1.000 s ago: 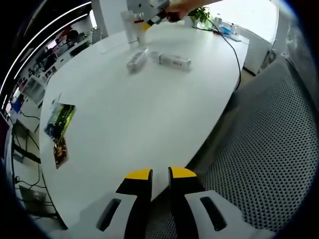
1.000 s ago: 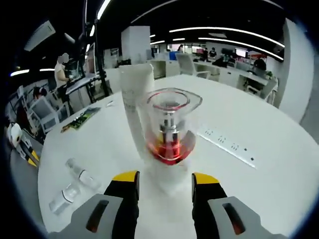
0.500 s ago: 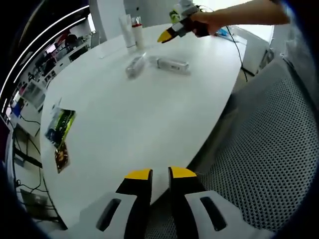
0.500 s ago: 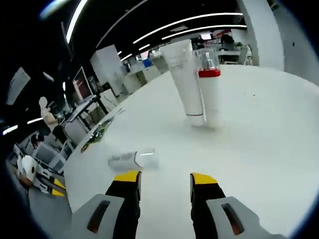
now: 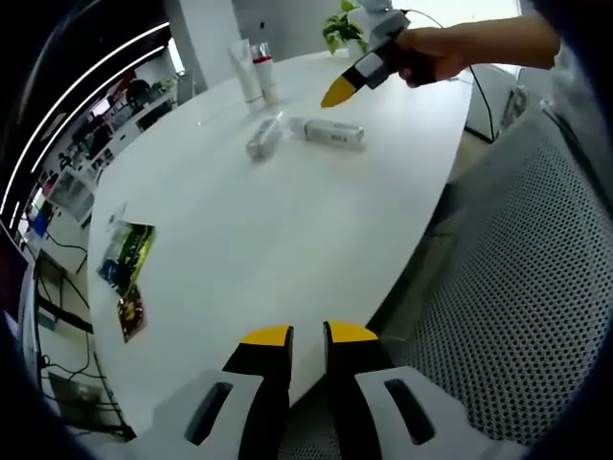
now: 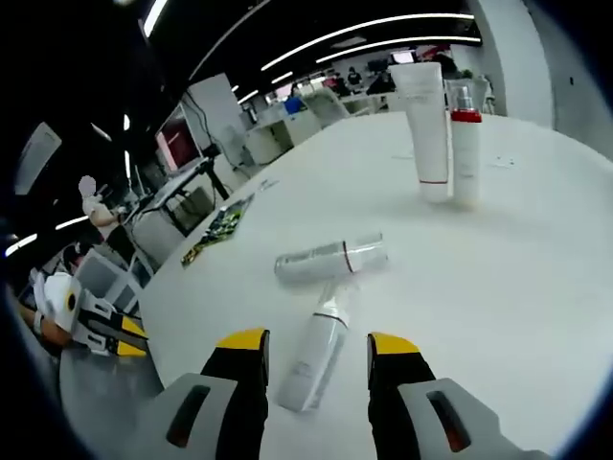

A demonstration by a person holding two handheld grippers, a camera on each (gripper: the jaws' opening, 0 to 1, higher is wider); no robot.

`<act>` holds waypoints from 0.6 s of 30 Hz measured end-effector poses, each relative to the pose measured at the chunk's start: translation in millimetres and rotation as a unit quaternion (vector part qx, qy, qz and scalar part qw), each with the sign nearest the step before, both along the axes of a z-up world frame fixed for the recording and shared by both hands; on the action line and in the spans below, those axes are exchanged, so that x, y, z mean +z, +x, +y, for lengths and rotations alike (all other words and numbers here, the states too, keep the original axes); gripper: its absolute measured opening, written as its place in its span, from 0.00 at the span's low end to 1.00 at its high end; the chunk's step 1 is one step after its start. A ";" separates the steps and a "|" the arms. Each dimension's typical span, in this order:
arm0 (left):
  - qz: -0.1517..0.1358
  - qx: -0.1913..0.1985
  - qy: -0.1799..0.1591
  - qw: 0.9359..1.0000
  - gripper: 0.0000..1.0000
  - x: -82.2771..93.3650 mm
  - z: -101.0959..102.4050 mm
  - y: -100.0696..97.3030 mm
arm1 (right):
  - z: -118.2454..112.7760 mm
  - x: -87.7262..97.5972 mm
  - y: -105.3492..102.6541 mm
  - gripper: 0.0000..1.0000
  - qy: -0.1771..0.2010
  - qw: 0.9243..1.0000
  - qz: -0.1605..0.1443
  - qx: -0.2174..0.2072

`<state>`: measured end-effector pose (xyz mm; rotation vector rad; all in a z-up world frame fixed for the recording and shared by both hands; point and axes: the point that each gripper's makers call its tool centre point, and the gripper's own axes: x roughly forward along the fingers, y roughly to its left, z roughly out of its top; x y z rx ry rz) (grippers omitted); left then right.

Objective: Arrange the skincare products in the storage area until every visible bottle or jar stands upright without overlapping.

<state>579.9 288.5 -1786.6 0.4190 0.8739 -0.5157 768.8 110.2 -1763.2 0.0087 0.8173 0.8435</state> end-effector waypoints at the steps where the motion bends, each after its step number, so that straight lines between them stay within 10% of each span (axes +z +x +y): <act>1: -0.002 0.001 0.000 1.000 0.09 0.5 0.4 0.4 | -0.2 -2.1 0.9 0.37 -0.003 1.000 0.001 0.000; 4: -0.006 0.001 0.000 1.000 0.09 1.9 0.8 1.7 | -10.0 -19.6 -3.6 0.34 -0.074 0.997 -0.005 0.003; 18: -0.025 0.003 -0.007 1.000 0.08 9.7 -1.8 5.1 | 0.5 -46.9 -14.6 0.29 -0.126 0.991 -0.018 0.036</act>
